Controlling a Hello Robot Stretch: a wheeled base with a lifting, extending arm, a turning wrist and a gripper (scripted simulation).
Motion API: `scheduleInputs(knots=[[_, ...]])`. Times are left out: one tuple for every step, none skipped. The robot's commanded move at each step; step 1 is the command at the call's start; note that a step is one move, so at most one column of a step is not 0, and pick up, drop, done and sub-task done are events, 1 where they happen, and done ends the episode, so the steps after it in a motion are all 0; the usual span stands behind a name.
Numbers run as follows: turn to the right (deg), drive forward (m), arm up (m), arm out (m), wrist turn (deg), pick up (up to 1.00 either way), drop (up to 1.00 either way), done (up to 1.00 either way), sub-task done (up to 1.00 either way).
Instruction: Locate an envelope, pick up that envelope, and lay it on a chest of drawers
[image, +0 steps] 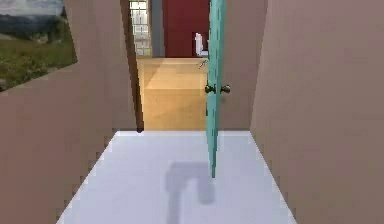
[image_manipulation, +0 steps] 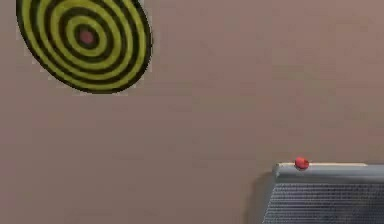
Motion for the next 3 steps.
scheduleInputs(knots=[[-9.0,0.0,0.0,0.0,0.0,0.0,0.0,0.0,0.0],[0.0,1.0,0.0,0.0,0.0,0.0,0.0,0.0,0.0],[-6.0,0.0,0.0,0.0,0.0,0.0,0.0,0.0,0.0]])
